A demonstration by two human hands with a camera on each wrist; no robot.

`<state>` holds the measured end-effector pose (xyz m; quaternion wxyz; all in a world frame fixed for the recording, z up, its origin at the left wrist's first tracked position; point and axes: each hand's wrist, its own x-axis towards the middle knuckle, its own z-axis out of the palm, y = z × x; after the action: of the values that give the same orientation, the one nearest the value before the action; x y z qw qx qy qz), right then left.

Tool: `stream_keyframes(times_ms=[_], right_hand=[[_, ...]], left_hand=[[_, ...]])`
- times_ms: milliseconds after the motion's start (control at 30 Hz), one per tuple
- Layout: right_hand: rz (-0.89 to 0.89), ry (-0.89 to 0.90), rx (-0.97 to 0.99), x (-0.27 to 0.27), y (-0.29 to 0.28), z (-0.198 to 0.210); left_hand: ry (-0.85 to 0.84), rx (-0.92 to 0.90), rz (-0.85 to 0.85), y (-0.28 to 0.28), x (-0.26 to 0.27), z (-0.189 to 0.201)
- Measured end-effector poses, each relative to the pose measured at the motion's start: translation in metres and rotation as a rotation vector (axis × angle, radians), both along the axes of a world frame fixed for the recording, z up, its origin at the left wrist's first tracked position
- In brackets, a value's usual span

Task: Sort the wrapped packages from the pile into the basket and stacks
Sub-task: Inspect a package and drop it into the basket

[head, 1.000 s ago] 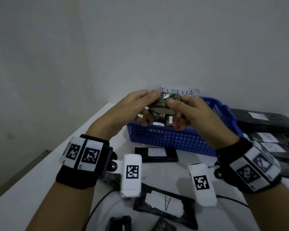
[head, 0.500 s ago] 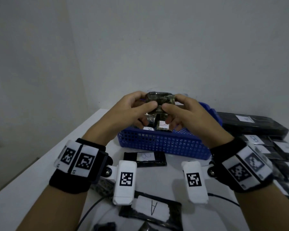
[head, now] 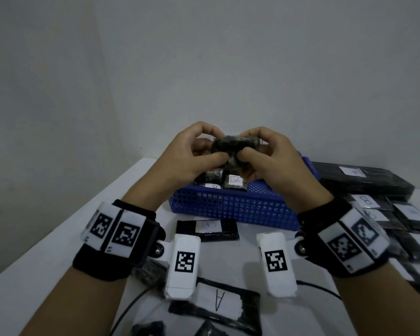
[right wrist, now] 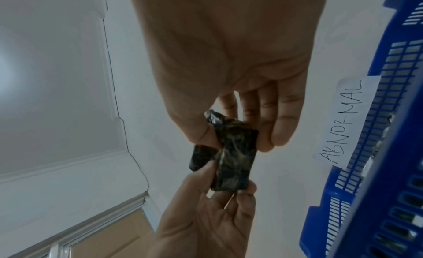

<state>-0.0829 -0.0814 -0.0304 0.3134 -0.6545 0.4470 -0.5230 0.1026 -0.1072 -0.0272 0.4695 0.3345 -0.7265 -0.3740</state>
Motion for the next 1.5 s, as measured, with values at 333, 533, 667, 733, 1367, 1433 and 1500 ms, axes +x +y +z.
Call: stream_keyframes(times_ms=[333, 533, 667, 733, 1367, 1433, 1500], right_hand=[[0.084, -0.019, -0.057, -0.006, 0.005, 0.006], [0.110, -0.136, 0.083, -0.005, 0.002, 0.007], [0.025, -0.074, -0.058, -0.002, 0.001, 0.002], [-0.036, -0.010, -0.146, 0.000, 0.000, 0.000], [-0.034, 0.005, -0.232, -0.005, 0.001, 0.002], [-0.042, -0.054, -0.206, -0.006, 0.001, 0.002], [-0.085, -0.090, -0.180, -0.007, 0.000, 0.002]], left_hand=[[0.094, 0.023, -0.054, 0.002, 0.001, 0.003], [0.093, -0.029, -0.114, -0.002, 0.007, 0.000], [0.105, -0.064, -0.088, -0.003, 0.003, -0.002], [0.093, -0.107, -0.061, -0.001, 0.002, -0.001], [0.134, -0.059, -0.132, 0.002, 0.002, 0.001], [0.157, -0.051, -0.143, 0.002, 0.001, 0.001], [0.189, -0.026, -0.127, 0.002, 0.002, 0.002]])
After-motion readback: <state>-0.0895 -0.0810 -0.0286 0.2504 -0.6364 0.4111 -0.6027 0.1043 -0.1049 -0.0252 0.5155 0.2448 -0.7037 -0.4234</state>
